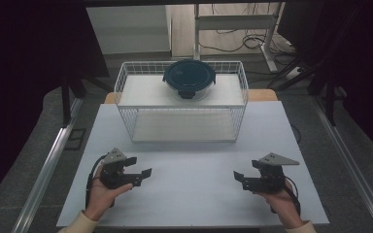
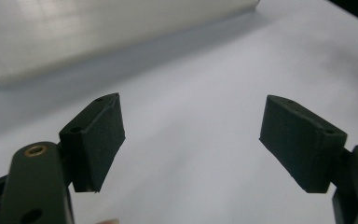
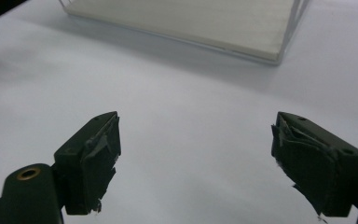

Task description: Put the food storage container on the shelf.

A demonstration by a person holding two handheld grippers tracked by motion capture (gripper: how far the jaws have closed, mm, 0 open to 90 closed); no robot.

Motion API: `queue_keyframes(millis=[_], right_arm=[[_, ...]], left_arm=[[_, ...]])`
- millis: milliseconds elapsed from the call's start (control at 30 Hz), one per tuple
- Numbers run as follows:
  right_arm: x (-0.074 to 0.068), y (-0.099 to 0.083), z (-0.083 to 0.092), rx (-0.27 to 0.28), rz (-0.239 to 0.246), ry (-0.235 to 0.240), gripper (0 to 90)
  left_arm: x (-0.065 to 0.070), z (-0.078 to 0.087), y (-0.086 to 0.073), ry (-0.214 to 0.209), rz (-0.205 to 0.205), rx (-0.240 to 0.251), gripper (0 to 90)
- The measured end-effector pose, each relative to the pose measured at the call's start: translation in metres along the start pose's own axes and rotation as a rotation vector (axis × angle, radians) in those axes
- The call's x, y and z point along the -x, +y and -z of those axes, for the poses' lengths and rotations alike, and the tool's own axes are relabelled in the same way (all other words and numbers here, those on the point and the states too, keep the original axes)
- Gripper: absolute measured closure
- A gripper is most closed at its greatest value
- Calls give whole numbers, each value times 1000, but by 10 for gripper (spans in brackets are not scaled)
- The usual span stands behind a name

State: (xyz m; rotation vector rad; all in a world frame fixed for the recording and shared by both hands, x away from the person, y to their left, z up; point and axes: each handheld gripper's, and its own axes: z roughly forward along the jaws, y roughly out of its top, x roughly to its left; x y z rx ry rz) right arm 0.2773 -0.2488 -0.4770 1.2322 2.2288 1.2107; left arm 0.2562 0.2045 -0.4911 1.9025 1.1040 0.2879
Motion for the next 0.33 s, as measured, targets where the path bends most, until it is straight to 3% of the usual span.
queue_keyframes(millis=[333], right_arm=[[1,-9,-5,27,18,-31,133]], left_arm=[[-6,-2,-10,47,16,10,213]])
